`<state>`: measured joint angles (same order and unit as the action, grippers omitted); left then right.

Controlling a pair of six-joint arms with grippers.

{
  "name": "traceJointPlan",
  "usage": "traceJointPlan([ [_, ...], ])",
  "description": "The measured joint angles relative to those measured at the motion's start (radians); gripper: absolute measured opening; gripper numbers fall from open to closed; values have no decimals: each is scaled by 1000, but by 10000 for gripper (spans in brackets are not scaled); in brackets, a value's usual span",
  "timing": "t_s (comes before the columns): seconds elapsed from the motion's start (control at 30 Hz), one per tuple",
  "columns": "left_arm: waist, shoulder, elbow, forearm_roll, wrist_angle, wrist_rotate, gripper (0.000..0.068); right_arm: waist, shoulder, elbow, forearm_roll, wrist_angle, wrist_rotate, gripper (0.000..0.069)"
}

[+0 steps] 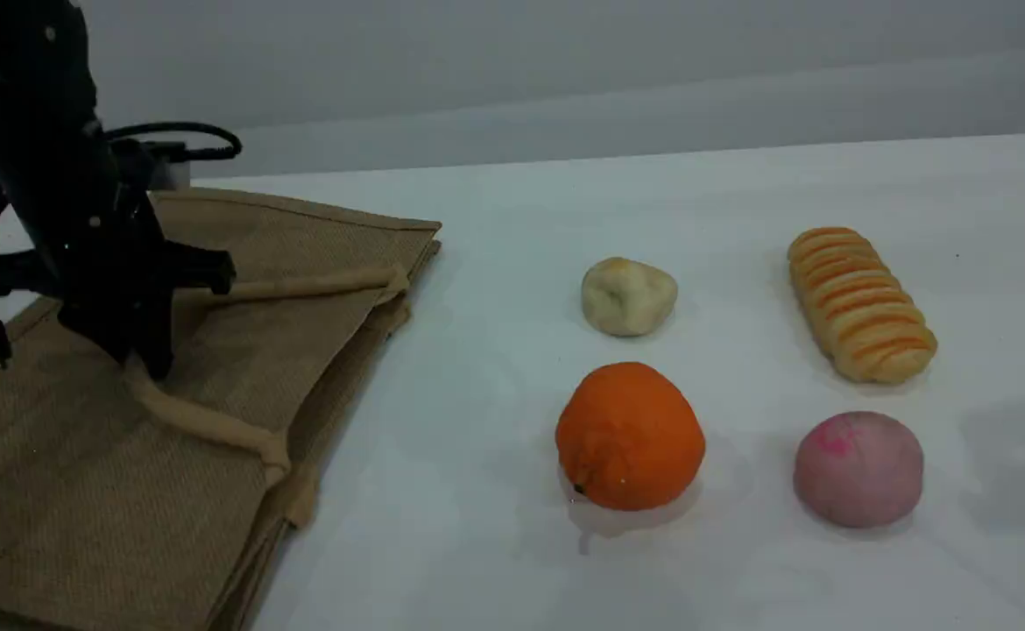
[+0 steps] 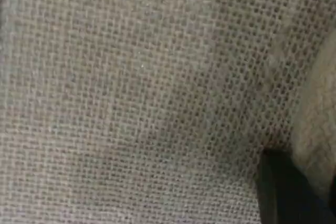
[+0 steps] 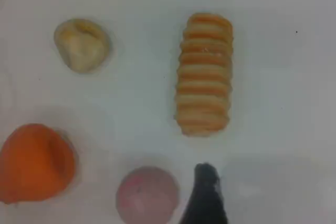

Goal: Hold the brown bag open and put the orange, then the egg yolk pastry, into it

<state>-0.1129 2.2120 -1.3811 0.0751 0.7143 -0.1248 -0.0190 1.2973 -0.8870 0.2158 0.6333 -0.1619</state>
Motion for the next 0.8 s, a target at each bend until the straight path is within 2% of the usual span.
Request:
traceJointPlan([
  [0.27,0,-1,-201,-10,251,106,78,0,0,0,9,-1,0,503],
  [0.37,0,-2,-305,-54,353,147,78,0,5,0,21,-6,-7,503],
  [0.5,0,-2,-445,-109,482,153,78,0,25,0,31,-6,-7,503],
  [0.7,0,-16,-616,-106,511,168,78,0,77,0,69,-11,-40,503],
  [0.8,-1,-55,-648,-109,508,185,78,0,104,0,107,-16,-81,503],
])
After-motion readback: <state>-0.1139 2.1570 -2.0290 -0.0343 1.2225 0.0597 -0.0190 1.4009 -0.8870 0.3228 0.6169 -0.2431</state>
